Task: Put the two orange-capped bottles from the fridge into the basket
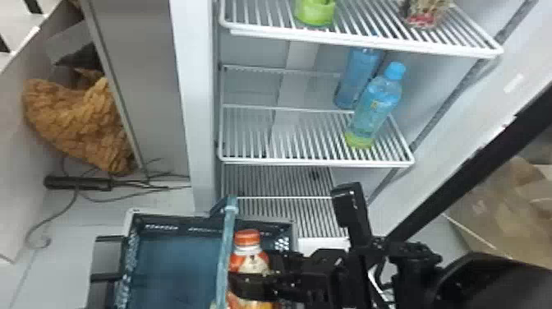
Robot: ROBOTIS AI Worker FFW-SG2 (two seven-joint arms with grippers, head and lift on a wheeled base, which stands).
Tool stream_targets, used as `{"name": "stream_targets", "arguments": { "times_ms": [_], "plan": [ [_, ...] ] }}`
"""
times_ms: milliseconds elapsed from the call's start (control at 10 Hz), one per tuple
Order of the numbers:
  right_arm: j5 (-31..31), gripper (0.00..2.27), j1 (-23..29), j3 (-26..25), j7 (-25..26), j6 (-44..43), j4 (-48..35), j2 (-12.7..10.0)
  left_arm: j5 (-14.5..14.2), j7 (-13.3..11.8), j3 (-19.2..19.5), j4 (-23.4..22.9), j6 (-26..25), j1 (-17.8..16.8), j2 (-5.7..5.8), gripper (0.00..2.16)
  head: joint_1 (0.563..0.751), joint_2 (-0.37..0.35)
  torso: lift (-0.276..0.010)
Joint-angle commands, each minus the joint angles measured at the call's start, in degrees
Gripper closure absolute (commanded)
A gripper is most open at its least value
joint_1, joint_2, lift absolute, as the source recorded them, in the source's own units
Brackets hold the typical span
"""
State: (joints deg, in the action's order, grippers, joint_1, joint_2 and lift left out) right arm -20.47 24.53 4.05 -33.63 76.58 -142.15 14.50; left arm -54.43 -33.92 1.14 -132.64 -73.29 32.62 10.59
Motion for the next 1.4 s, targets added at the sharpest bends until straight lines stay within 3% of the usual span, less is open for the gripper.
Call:
{"name": "stream_targets", "arguments": {
  "times_ms": [0,200,400,600,900,1300],
  "plan": [
    [0.5,0.43,-0.2,-0.1,-0.2,-0.2,0.2,0.1,-0.1,0.0,0.1,0.0,0.0,0.1,-0.04,1.2,0.695,-0.178,-0.235],
    [2.2,0.24,0.1,-0.2,-0.3,-1.6,-0.6,0.0,-0.1,-0.1,0.0,0.0,0.0,0.1,0.05,1.2,0.695,-0.181,-0.235],
    [3.9,0.19,1.8,-1.2,-0.2,-7.4,-2.2,-0.4,-0.1,-0.1,0.0,0.0,0.0,0.1,-0.04,1.2,0.695,-0.189,-0.235],
    [4.4,0.2,5.7,-3.5,1.9,-19.3,-3.5,-1.6,-0.1,-0.1,0.1,0.0,0.0,0.1,-0.04,1.2,0.695,-0.197,-0.235],
    [5.6,0.2,14.3,-8.5,7.9,-41.8,-5.4,-5.4,0.0,-0.1,0.1,0.0,0.0,0.1,-0.04,1.2,0.695,-0.239,-0.235],
    [4.5,0.2,22.9,-8.5,19.9,-68.4,-3.7,-6.5,-0.1,-0.1,0.0,0.0,0.6,0.1,0.05,1.2,0.695,-0.35,-0.235]
  ]
}}
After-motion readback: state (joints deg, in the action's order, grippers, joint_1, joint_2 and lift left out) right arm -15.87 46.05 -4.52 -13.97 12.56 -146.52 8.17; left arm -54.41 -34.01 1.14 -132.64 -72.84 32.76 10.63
